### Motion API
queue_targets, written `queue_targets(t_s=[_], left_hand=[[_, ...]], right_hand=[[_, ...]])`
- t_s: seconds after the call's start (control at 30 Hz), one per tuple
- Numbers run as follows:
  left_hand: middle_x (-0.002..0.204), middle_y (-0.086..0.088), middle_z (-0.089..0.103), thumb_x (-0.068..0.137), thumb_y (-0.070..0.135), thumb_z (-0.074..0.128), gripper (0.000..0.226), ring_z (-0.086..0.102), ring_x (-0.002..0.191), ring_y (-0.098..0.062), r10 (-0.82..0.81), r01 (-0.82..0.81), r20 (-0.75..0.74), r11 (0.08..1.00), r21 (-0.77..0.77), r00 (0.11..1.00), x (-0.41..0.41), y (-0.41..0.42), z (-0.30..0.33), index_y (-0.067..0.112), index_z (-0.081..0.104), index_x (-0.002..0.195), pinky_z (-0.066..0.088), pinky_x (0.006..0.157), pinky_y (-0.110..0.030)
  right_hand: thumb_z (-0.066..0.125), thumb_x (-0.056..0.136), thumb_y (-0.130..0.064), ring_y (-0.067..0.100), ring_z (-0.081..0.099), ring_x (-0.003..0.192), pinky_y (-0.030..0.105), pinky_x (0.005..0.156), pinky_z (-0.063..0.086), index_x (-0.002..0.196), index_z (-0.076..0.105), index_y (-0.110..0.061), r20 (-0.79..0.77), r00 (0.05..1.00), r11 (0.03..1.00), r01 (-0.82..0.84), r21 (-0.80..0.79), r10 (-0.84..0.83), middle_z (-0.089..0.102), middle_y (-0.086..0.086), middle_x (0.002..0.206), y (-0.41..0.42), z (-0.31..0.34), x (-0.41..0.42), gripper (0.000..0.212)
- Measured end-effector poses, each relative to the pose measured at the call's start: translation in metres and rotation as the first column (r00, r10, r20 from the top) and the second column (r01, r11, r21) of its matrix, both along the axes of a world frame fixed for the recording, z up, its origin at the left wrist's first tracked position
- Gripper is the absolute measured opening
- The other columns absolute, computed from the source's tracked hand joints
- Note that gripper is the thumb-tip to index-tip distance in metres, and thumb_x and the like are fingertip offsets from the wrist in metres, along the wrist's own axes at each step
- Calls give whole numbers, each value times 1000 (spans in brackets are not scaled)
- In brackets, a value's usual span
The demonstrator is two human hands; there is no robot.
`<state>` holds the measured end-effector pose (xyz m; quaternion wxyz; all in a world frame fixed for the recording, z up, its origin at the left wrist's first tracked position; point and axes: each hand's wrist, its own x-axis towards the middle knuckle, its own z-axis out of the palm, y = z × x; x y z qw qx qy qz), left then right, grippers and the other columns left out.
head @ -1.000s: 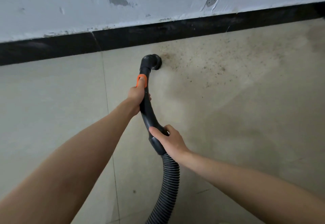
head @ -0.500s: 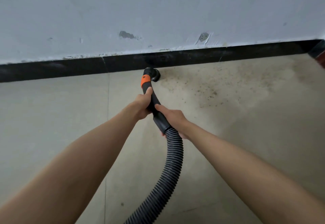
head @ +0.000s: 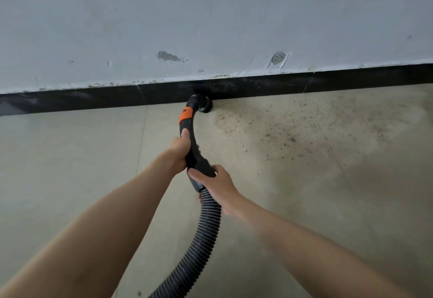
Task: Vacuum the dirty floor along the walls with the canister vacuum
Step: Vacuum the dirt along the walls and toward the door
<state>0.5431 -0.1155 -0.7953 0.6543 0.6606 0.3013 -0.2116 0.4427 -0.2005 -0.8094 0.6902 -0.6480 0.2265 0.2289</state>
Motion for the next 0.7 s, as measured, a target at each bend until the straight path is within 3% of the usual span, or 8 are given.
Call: queue_targets(t_s=[0.17, 0.33, 0.57, 0.7], left_hand=[[82, -11, 56, 102, 41, 30, 48, 55, 70, -21, -22, 22, -14, 997, 76, 1000, 3, -5, -3, -1, 43, 122, 47, 75, -36], [78, -10, 52, 99, 46, 34, 44, 53, 70, -23, -51, 49, 7, 986, 158, 999, 6, -24, -6, 6, 45, 85, 49, 82, -38], [82, -9, 51, 98, 49, 38, 44, 53, 78, -23, -178, 178, -8, 978, 112, 984, 0, -57, -16, 5, 45, 100, 50, 88, -39], [83, -10, 52, 98, 50, 36, 46, 54, 82, -25, -231, 230, -1, 966, 123, 973, 7, -78, -14, 5, 46, 103, 51, 89, -40]], right_hand=[[66, 85, -51, 10, 57, 60, 20, 51, 46, 103, 52, -17, 136, 991, 968, 48, -248, -15, 58, -4, 85, 7, -6, -2, 41], [68, 81, -52, 17, 58, 61, 32, 56, 51, 90, 55, -15, 151, 988, 961, 66, -270, -26, 60, 0, 78, -13, -12, -1, 40], [68, 79, -55, 20, 60, 61, 33, 59, 56, 94, 57, -13, 123, 989, 940, 117, -322, -81, 63, 4, 77, -43, -21, -11, 46], [66, 84, -51, 11, 59, 54, 19, 49, 49, 92, 58, -13, 147, 981, 927, 167, -336, -123, 62, 0, 73, -59, -14, -8, 40]])
